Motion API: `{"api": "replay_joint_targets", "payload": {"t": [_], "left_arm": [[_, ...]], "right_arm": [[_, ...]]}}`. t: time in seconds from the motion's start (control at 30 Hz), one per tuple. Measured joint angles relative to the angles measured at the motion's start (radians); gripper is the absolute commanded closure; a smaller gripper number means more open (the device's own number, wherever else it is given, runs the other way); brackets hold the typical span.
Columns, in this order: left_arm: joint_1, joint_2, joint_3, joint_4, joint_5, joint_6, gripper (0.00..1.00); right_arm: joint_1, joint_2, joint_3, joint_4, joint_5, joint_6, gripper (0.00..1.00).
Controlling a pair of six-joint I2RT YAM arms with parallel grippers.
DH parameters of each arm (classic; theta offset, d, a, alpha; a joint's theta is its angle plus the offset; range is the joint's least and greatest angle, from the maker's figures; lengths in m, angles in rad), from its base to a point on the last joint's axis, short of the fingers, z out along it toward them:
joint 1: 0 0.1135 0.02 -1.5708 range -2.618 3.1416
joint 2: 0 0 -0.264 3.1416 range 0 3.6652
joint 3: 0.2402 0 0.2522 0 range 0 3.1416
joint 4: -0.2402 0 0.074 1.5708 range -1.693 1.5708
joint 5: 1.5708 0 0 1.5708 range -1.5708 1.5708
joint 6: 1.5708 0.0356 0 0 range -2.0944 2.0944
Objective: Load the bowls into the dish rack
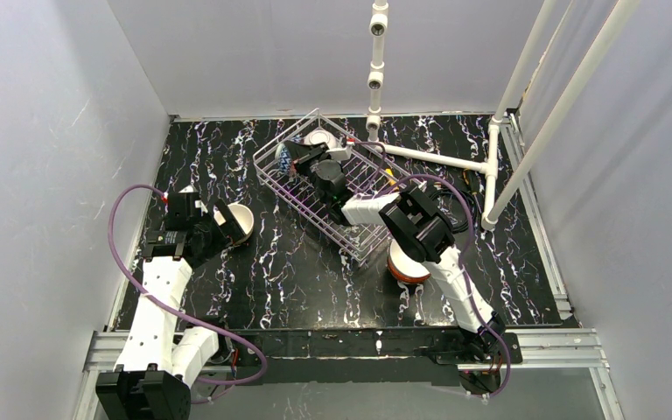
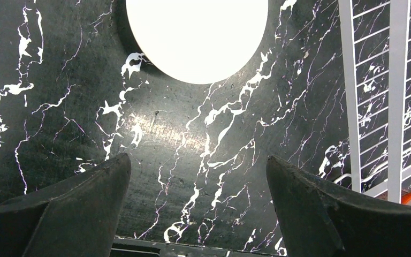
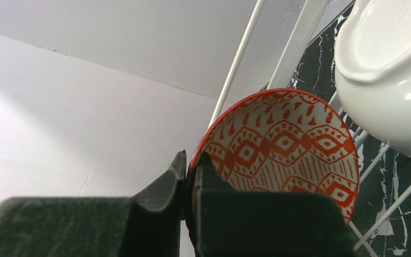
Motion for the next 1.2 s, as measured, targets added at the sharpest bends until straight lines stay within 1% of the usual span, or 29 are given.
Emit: {"api": "replay_joint_targets", "payload": {"t": [0.07,0.13,0.3,0.53,0.73,0.97,1.07,1.2], "left_arm": [[0.0,0.0,0.0,0.004,0.0,0.0,0.05],[0.0,-0.001,0.0,0.005,0.0,0.0,0.05],[0.0,-0.002,0.0,0.006,-0.018,0.0,0.05],[0.0,-0.002,0.0,0.008,-0.029,-0.004,0.05],[0.0,-0.001,0.0,0.011,-0.031,-0.004,0.05],[0.0,-0.001,0.0,0.011,-0.032,-0.004,0.04],[0.0,-0.001,0.0,0.011,-0.033,-0.004,0.04],[0.0,-0.001,-0.002,0.011,-0.033,-0.004,0.04]], "right_arm": [[0.0,0.002,0.002,-0.003,0.002,0.004,0.93],[0.0,0.002,0.002,-0.003,0.007,0.011,0.9],[-0.002,-0.001,-0.036,0.044,0.016,0.044,0.87],[-0.004,-0.039,-0.108,0.073,0.014,0.072,0.78],[-0.002,-0.064,-0.156,0.081,-0.001,0.091,0.71],[0.005,-0.084,-0.175,0.062,-0.008,0.098,0.71],[0.006,-0.102,-0.181,0.025,-0.007,0.099,0.76],[0.006,-0.152,-0.172,-0.118,-0.005,0.112,0.76]]}}
